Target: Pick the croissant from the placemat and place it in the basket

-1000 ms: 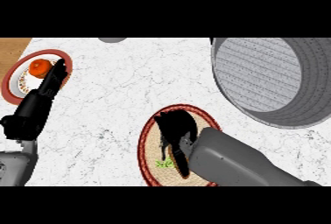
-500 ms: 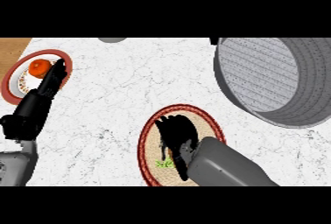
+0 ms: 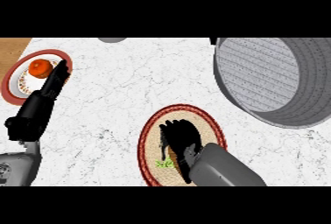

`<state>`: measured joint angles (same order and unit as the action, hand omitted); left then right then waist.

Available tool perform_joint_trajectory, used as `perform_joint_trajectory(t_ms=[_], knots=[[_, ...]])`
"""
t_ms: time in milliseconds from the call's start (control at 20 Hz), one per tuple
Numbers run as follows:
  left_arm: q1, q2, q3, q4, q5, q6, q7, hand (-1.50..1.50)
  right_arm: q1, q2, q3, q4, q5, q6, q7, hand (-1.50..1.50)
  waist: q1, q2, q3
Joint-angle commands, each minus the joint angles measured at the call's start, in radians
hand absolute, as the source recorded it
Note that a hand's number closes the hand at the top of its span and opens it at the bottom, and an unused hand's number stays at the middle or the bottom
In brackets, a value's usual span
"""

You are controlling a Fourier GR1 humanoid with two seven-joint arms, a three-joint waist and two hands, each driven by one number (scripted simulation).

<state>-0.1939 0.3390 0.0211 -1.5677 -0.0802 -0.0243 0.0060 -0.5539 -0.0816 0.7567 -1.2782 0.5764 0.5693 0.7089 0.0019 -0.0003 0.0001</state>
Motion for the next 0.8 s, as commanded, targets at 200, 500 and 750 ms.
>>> perform_joint_trajectory(t_ms=[200,500,750], knots=[[0.012,-0.045,0.008,-0.004,-0.044,-0.014,-0.021,0.0,0.041,-0.002,-0.079,0.076,0.134,0.0,-0.138,-1.5,0.001,0.0,0.0],[-0.046,-0.059,0.029,0.045,-0.064,-0.015,-0.009,0.0,0.055,0.077,-0.103,0.21,0.19,-0.079,-0.19,1.5,0.0,0.002,0.0],[-0.018,-0.069,0.024,-0.049,-0.074,-0.021,0.061,0.0,0.106,0.023,-0.076,0.149,0.234,-0.062,-0.247,1.5,-0.001,0.0,0.0]])
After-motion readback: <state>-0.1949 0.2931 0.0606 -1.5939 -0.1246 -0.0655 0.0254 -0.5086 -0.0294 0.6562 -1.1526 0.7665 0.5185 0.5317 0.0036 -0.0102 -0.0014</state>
